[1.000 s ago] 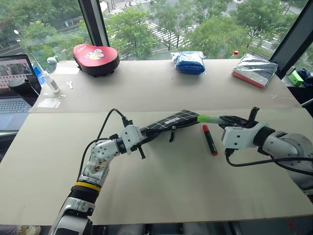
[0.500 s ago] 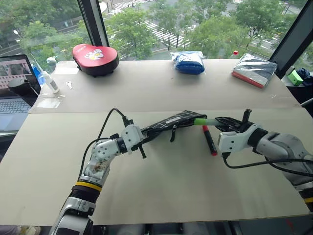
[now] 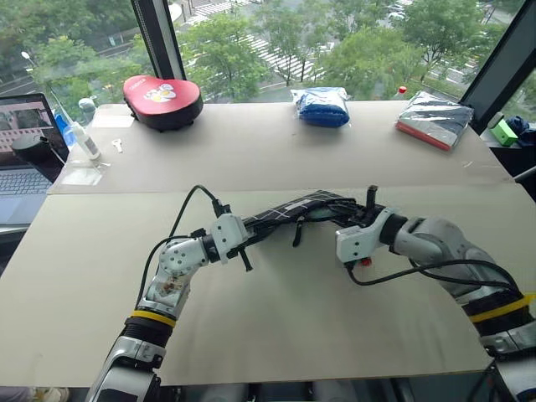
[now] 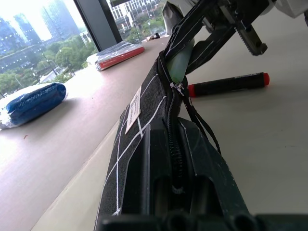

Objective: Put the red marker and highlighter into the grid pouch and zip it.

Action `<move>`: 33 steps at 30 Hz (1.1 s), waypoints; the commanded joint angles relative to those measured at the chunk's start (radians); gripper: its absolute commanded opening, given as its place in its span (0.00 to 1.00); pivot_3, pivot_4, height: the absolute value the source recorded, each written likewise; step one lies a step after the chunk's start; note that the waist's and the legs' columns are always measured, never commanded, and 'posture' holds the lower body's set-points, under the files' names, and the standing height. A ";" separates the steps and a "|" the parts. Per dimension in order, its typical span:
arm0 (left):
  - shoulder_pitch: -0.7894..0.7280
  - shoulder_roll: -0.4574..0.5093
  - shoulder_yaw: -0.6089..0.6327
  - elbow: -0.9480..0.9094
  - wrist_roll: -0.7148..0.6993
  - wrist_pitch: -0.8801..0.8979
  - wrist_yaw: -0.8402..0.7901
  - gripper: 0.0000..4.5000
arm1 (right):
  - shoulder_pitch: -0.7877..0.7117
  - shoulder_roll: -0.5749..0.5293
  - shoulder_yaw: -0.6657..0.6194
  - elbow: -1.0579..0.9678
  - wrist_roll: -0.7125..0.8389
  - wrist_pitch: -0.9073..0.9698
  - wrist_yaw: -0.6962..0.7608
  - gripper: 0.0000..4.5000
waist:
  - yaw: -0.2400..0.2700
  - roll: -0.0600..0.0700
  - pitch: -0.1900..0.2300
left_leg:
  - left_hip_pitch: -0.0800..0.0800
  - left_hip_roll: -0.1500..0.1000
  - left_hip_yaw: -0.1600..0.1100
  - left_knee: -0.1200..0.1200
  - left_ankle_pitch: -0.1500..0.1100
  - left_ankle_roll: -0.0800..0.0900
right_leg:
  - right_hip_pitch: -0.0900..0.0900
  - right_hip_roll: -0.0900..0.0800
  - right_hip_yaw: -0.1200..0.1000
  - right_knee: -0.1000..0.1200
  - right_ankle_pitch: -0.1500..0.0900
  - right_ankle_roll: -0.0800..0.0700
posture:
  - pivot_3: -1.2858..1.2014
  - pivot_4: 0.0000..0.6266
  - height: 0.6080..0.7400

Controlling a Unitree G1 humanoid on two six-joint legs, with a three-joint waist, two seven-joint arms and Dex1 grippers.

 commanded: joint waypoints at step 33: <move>0.015 0.017 0.005 -0.054 -0.001 0.005 0.028 0.00 | 0.223 -0.164 -0.484 -0.517 1.200 1.340 0.194 0.84 | 0.011 0.000 0.000 | -0.001 0.001 -0.002 0.001 -0.006 0.010 | 0.000 -0.002 0.001 -0.001 0.000 0.000 | 0.52 0.24 1.00</move>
